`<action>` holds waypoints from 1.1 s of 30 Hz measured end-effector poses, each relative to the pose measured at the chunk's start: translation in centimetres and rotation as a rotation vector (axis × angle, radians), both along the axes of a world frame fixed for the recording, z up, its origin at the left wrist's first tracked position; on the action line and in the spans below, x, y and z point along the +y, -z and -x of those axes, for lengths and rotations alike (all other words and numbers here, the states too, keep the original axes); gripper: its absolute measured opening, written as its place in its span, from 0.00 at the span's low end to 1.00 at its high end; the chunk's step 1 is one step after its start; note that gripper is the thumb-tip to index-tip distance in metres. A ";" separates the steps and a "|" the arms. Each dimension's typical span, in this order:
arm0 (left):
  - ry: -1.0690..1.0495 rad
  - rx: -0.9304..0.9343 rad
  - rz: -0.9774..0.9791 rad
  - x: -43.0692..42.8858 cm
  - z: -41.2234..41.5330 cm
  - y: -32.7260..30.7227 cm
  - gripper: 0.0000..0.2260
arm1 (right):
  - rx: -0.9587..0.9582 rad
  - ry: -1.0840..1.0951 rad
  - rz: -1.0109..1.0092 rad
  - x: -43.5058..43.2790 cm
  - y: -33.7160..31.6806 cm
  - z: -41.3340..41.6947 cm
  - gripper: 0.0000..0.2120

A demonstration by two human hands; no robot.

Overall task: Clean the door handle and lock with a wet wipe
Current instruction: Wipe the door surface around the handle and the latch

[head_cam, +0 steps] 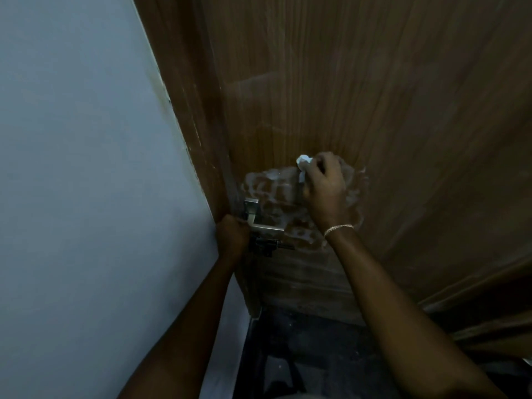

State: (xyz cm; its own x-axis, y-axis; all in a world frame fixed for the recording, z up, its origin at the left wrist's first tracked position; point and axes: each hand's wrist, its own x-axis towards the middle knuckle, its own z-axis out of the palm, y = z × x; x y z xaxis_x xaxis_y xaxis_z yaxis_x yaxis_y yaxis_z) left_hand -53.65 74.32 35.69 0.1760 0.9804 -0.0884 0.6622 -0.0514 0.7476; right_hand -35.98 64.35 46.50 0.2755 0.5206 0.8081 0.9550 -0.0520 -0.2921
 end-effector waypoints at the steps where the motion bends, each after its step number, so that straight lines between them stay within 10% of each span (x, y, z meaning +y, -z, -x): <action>1: -0.002 0.003 -0.011 -0.1 0.0 0.0 0.09 | 0.026 0.014 -0.018 -0.7 0.0 -0.6 0.07; 33: -0.082 -0.034 -0.088 -1.3 -0.9 -0.1 0.10 | 0.136 0.098 -0.262 -4.2 1.1 -7.3 0.07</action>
State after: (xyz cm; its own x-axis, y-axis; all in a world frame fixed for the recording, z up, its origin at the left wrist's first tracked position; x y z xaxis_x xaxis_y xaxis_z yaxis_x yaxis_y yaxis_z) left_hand -52.72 73.02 35.79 0.0962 0.9954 0.0031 0.6409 -0.0643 0.7650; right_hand -28.65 60.20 45.37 0.4291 0.2647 0.8636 0.9003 -0.0477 -0.4327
